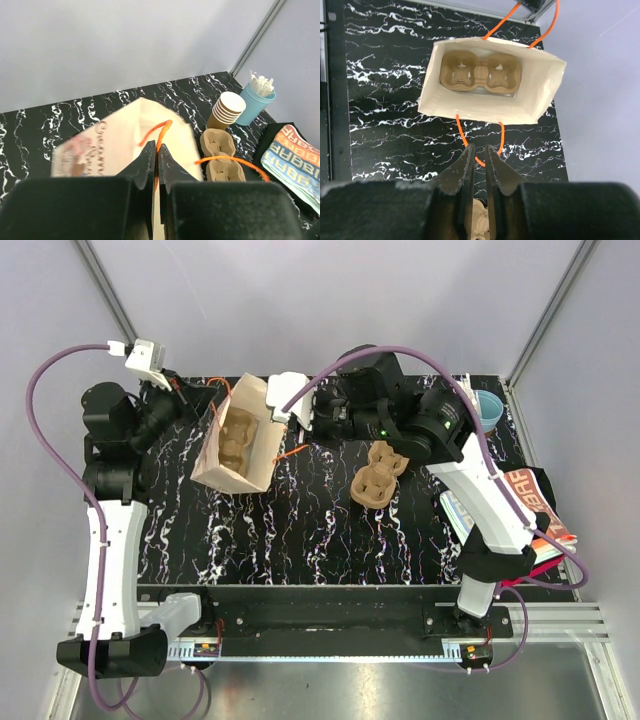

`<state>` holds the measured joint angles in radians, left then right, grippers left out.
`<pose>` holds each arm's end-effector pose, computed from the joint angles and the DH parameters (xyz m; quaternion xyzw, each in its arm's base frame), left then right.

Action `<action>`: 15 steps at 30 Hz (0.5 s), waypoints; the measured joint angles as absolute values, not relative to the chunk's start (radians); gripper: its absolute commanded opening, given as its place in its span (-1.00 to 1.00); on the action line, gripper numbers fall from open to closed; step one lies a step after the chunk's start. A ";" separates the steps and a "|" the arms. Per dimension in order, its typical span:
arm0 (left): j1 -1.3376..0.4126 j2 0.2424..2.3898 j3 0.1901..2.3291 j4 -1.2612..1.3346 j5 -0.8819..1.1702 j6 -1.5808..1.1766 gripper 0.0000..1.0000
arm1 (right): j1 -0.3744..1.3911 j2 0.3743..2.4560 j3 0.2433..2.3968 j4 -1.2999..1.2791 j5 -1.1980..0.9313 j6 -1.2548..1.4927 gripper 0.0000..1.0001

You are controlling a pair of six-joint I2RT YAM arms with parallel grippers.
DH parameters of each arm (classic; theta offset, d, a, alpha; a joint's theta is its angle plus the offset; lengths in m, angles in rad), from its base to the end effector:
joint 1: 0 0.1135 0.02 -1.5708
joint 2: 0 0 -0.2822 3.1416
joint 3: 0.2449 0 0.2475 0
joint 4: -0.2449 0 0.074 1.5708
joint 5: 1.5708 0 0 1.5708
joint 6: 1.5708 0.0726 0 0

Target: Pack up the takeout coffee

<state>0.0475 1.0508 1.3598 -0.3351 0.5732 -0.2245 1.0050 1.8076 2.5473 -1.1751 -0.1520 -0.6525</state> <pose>0.2268 -0.0286 0.4851 0.1023 0.7075 -0.2609 0.6488 0.1812 0.3058 0.5325 -0.6473 0.5381 0.1570 0.5166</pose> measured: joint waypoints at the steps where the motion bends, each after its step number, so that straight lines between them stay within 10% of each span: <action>1: 0.046 1.052 1.362 -0.338 0.573 -0.227 -1.00 | 1.005 1.809 2.557 -1.176 -0.152 -0.650 -0.63; 15: 0.023 1.069 1.393 -0.374 0.592 -0.255 -1.00 | 1.000 1.812 2.596 -1.171 -0.151 -0.631 -0.55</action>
<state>0.0235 1.0695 1.3933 -0.3740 0.5919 -0.2546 1.0000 1.8122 2.5961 -1.1713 -0.1513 -0.6308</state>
